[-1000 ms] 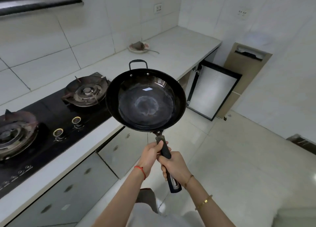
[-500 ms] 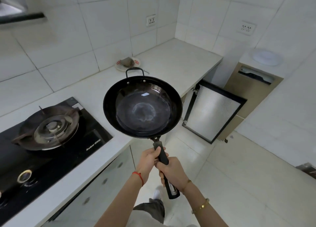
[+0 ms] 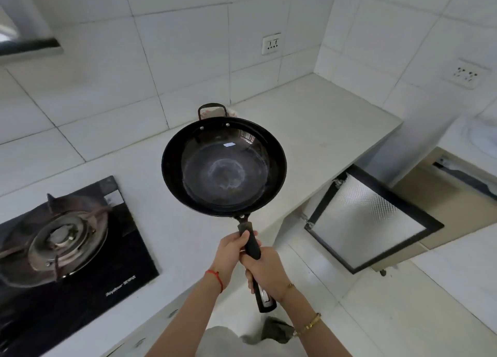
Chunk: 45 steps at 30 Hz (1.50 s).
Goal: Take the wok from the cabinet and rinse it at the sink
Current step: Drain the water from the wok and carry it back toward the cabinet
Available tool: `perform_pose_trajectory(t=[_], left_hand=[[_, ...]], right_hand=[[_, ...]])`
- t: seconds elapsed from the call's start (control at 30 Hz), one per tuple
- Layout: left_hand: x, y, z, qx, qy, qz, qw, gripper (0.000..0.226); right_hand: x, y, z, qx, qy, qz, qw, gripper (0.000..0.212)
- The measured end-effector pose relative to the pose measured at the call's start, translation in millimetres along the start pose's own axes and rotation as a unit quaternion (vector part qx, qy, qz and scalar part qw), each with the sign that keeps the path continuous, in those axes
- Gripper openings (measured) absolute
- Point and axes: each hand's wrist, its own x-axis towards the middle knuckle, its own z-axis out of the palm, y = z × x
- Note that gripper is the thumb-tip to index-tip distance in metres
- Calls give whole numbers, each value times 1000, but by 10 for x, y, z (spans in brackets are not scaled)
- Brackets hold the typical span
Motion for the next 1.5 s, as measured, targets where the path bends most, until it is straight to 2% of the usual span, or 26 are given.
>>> perform_pose_trajectory(t=[0.4,0.73,1.13,1.5], left_hand=[[671,290,124,-57,119,18,991,31],[754,392,-54,-76,197,11,977,32],[740,205,-420,-82,193,-28,977,34],[737,135,-570,-97,175,-24,979,34]], right_hand=[[1011,-304,-341,-79,-143,-15,987,17],[1285,-434,-153,-83,-218,8,972,15],[1306,-261,239,-101,-210,41,971,14],[1263,-219,398,-104,-185,39,976,21]])
